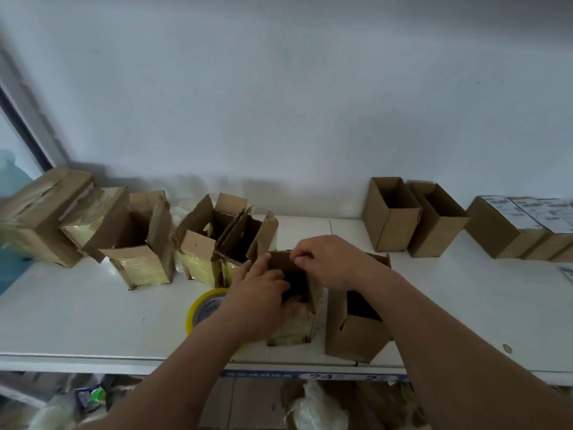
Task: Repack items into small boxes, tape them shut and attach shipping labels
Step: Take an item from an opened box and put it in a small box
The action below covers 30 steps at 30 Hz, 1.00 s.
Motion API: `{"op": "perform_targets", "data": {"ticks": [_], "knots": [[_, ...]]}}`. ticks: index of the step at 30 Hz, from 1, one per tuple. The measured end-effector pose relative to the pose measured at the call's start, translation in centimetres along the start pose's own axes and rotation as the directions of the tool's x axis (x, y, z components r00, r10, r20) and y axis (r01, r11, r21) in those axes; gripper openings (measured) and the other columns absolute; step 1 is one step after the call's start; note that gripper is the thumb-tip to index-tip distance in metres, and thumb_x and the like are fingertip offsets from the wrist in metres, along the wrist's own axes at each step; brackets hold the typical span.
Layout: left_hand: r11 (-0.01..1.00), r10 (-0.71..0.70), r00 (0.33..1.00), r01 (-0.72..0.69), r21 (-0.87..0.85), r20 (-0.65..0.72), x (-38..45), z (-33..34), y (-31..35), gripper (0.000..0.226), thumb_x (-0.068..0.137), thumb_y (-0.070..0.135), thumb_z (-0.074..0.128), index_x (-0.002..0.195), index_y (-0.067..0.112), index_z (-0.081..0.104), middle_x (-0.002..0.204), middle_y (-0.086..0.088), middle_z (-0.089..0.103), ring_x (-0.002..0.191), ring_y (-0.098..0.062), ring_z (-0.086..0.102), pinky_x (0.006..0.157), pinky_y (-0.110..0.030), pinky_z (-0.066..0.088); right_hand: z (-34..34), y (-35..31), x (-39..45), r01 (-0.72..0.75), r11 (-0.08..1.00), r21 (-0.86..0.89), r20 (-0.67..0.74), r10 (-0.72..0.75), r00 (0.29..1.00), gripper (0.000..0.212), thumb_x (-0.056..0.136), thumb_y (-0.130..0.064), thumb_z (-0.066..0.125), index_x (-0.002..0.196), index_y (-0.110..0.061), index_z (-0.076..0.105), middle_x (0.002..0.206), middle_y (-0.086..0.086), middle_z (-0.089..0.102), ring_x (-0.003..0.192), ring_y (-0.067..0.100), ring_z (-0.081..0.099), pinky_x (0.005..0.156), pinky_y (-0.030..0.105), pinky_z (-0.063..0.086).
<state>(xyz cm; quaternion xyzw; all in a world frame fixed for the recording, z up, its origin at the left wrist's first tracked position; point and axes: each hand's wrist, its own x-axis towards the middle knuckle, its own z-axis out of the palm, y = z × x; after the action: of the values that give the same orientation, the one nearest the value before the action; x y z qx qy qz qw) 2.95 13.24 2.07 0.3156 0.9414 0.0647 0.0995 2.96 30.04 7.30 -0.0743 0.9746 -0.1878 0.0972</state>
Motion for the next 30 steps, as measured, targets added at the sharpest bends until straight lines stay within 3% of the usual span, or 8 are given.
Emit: {"op": "perform_targets", "data": {"ticks": [3,9,13,18,21,25,30], "knots": [[0.993,0.013,0.996,-0.023,0.116,0.084,-0.3,0.8,-0.8,0.054,0.098,0.060,0.033,0.135,0.028,0.056,0.155,0.008,0.031,0.150,-0.028,-0.010,0.121,-0.049,-0.007,0.7,0.9,0.6,-0.021,0.996,-0.088,0.092,0.029,0.995,0.025,0.100,-0.032,0.047,0.116,-0.027,0.066,0.113,-0.007,0.062,0.099,0.009,0.054,0.085,0.026,0.040],[1.000,0.012,0.999,-0.012,-0.011,0.049,-0.1,1.6,-1.6,0.039,0.098,0.051,0.045,0.128,0.030,0.058,0.153,0.012,0.033,0.150,-0.024,-0.009,0.120,-0.044,-0.004,1.0,1.5,1.5,-0.006,0.999,-0.049,0.187,0.015,0.982,0.029,0.101,-0.038,0.047,0.123,-0.030,0.064,0.120,-0.012,0.060,0.104,0.007,0.050,0.089,0.027,0.036],[0.998,-0.008,0.999,0.010,-0.056,0.036,-0.2,1.8,-1.8,0.060,0.095,0.068,0.026,0.137,0.033,0.052,0.152,0.015,0.035,0.150,-0.018,-0.011,0.120,-0.046,-0.004,0.9,1.6,2.4,-0.017,0.999,-0.038,0.221,0.025,0.975,0.028,0.100,-0.037,0.049,0.122,-0.031,0.065,0.110,-0.013,0.059,0.102,0.008,0.052,0.091,0.029,0.040],[0.999,0.002,0.999,-0.004,0.044,0.046,0.2,1.8,-1.5,0.056,0.101,0.059,0.013,0.135,0.034,0.051,0.141,0.009,0.052,0.151,-0.024,-0.005,0.119,-0.054,-0.006,0.8,1.6,2.8,-0.017,0.997,-0.074,0.227,0.034,0.973,0.027,0.098,-0.036,0.052,0.121,-0.031,0.065,0.112,-0.010,0.059,0.101,0.008,0.052,0.089,0.028,0.039],[0.999,0.010,0.998,-0.008,-0.035,0.063,0.5,1.1,-1.4,0.047,0.100,0.057,0.031,0.137,0.033,0.048,0.143,0.005,0.049,0.151,-0.023,-0.003,0.119,-0.050,-0.005,0.8,1.6,2.8,-0.031,0.997,-0.070,0.238,0.047,0.970,0.027,0.098,-0.034,0.052,0.123,-0.031,0.064,0.117,-0.008,0.059,0.104,0.011,0.051,0.090,0.029,0.039],[0.982,-0.001,1.000,0.000,-0.189,-0.002,0.5,0.6,-2.3,0.054,0.092,0.050,0.056,0.142,0.033,0.046,0.136,0.009,0.048,0.143,-0.017,0.015,0.118,-0.041,0.013,0.8,1.7,2.8,-0.033,0.998,-0.054,0.247,0.046,0.968,0.027,0.099,-0.033,0.050,0.122,-0.030,0.065,0.106,-0.010,0.060,0.097,0.010,0.053,0.086,0.028,0.040],[0.937,0.077,0.995,-0.094,-0.335,-0.064,-0.8,0.7,-3.3,0.029,0.088,0.039,0.067,0.116,0.040,0.061,0.121,0.018,0.051,0.134,-0.012,0.023,0.114,-0.034,0.022,0.9,1.4,3.2,-0.053,0.998,-0.014,0.251,0.055,0.966,0.027,0.100,-0.033,0.050,0.122,-0.027,0.064,0.102,-0.009,0.064,0.098,0.010,0.057,0.092,0.032,0.044]]}}
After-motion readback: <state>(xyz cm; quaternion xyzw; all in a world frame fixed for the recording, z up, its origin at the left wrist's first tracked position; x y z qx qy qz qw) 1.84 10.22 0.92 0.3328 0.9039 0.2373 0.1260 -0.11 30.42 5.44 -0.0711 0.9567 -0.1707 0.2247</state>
